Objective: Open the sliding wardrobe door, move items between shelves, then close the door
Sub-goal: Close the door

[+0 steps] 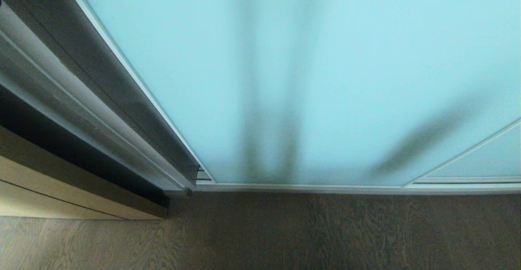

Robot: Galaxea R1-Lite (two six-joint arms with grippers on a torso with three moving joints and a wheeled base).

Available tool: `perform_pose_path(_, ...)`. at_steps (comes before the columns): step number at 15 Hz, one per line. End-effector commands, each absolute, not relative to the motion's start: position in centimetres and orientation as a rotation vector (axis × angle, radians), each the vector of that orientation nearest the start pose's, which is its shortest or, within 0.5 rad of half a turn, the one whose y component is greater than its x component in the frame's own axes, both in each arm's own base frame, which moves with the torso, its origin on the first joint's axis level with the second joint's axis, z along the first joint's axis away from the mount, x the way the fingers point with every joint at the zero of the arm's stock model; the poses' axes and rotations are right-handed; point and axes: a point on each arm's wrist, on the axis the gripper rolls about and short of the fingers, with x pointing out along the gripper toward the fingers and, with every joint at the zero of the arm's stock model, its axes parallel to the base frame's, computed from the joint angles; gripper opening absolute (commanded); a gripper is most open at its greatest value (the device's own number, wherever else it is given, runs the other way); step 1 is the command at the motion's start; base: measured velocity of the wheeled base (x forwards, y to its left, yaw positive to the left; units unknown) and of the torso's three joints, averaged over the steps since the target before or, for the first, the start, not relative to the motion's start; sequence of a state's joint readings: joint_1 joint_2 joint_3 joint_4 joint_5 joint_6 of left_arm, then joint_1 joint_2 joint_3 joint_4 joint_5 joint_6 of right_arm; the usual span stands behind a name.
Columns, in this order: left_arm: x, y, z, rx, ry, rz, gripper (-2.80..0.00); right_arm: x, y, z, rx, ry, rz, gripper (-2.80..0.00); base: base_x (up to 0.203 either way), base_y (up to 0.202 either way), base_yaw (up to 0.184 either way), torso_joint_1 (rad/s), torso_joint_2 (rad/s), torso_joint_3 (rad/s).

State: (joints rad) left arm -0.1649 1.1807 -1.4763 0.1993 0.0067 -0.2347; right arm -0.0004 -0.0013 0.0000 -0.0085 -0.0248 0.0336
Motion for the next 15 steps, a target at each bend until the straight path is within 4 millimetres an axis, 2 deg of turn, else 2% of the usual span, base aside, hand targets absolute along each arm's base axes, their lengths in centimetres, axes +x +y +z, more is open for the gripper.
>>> perform_pose_path(1, 10.8, -2.0, 42.1, -0.246, -0.126, -0.252, -2.80, -2.3, -0.1, 7.6, 0.034, -0.009, -0.026, -2.80, 0.000, 0.000, 0.000, 0.000, 0.00, 0.000)
perform_pose_path(3, 9.1, -1.9, 42.3, -0.237, -0.135, -0.352, -2.80, -2.3, -0.1, 7.6, 0.034, -0.011, -0.026, -2.80, 0.000, 0.000, 0.000, 0.000, 0.00, 0.000)
perform_pose_path(5, 8.6, -2.1, 42.0, -0.229, -0.100, -0.461, -2.80, -2.3, -0.1, 7.6, 0.034, -0.010, -0.026, -2.80, 0.000, 0.000, 0.000, 0.000, 0.00, 0.000)
perform_pose_path(7, 10.1, -2.4, 41.6, -0.234, -0.051, -0.486, -2.80, -2.3, -0.1, 7.6, 0.034, -0.011, -0.024, -2.80, 0.000, 0.000, 0.000, 0.000, 0.00, 0.000)
perform_pose_path(11, 14.4, -3.1, 41.2, -0.284, 0.030, -0.490, -2.80, -2.3, -0.1, 7.6, 0.034, -0.011, -0.026, -2.80, 0.000, 0.000, 0.000, 0.000, 0.00, 0.000)
perform_pose_path(15, 15.9, -3.3, 40.9, -0.294, 0.056, -0.470, -2.80, -2.3, -0.1, 7.6, 0.034, -0.011, -0.026, -2.80, 0.000, 0.000, 0.000, 0.000, 0.00, 0.000)
